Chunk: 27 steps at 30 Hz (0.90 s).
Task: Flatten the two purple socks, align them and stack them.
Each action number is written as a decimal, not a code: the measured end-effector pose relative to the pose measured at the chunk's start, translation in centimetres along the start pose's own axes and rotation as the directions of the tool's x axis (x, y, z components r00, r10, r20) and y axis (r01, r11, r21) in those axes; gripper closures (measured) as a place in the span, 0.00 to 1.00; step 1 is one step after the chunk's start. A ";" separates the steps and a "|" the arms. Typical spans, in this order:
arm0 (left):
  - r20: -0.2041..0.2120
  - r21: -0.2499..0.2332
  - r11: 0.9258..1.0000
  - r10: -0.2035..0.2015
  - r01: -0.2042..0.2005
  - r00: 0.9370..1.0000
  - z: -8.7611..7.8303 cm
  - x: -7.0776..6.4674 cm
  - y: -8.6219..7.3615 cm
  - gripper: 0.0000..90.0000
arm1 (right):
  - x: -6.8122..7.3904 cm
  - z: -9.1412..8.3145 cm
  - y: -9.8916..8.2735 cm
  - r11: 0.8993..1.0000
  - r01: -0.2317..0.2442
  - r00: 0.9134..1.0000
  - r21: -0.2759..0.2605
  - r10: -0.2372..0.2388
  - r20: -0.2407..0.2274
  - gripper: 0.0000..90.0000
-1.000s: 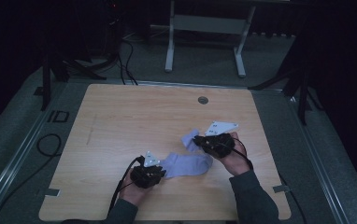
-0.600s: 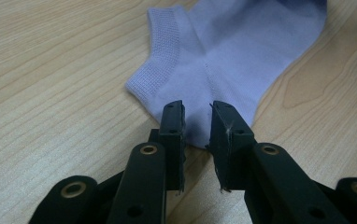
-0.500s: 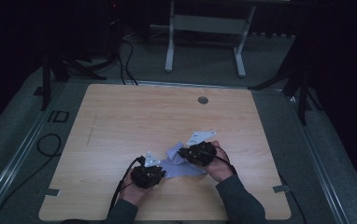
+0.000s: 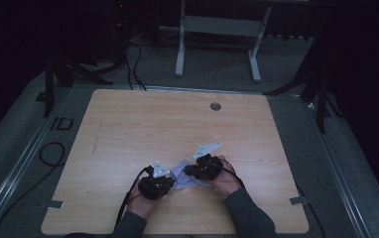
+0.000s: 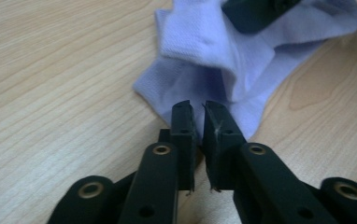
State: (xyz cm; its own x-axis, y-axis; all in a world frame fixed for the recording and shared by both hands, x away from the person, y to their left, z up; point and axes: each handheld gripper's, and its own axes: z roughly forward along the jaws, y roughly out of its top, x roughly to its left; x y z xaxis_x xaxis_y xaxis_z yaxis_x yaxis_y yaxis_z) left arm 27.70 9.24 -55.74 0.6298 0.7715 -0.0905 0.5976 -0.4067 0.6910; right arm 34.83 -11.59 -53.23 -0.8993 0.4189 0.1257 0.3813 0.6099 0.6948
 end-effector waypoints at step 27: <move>-0.008 0.006 1.000 -0.003 0.003 1.000 0.1 -0.1 0.0 0.96 | 0.5 -0.1 0.4 1.000 0.014 0.994 -0.008 -0.013 0.111 0.66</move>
State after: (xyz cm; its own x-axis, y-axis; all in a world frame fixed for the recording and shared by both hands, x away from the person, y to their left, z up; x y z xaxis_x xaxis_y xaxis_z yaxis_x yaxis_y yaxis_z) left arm 27.71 9.14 -55.83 0.6241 0.7765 -0.0868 0.6021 -0.4072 0.6868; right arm 34.51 -11.19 -52.84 -0.8749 0.4829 0.0373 0.3670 0.6105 0.7018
